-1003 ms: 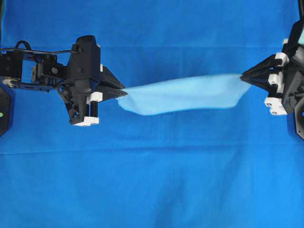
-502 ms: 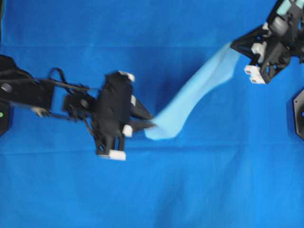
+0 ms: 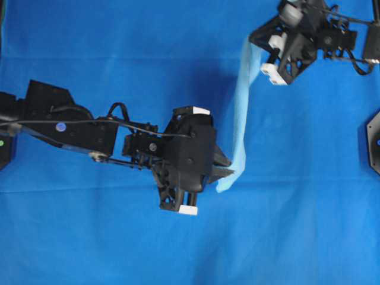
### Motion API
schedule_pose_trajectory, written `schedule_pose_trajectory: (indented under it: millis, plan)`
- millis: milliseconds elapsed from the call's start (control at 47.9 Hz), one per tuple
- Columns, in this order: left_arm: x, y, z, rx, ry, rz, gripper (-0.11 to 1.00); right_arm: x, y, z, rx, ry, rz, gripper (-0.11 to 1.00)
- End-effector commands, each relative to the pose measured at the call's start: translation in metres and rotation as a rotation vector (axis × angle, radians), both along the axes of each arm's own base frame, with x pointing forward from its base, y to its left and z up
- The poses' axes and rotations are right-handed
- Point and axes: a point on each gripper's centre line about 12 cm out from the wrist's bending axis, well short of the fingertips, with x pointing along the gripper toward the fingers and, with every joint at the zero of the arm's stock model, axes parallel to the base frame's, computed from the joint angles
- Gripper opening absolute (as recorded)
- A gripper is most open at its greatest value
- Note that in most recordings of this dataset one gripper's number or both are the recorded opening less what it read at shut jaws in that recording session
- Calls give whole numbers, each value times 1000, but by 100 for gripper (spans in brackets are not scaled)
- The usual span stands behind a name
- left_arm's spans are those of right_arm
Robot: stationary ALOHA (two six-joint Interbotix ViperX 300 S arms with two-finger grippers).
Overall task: Fold the light blue towel.
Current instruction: 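Lift the folded towel with both grippers and rotate it upright, then lay the towel strip down vertically and open both grippers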
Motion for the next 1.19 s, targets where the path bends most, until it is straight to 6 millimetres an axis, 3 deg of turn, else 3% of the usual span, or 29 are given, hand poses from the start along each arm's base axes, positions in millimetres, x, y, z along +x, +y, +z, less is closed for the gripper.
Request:
schedule_pose_trajectory:
  millis: [0, 460, 899, 1024, 1170]
  plan:
    - [-1, -39, 19, -12, -56, -83, 4, 0, -17, 12, -26, -20, -42, 3]
    - [17, -46, 10, -27, -146, -86, 4, -9, -24, 12, -50, 4, -63, 3]
    - [79, -27, -15, -30, -221, -25, 4, -57, -10, 2, -44, 70, -121, 3]
    - [88, -28, -26, -31, -236, -25, 4, -57, -10, -9, -30, 99, -116, 3]
    - [84, -27, -36, -33, -226, -22, 4, -43, -13, -27, -8, 122, -88, 3]
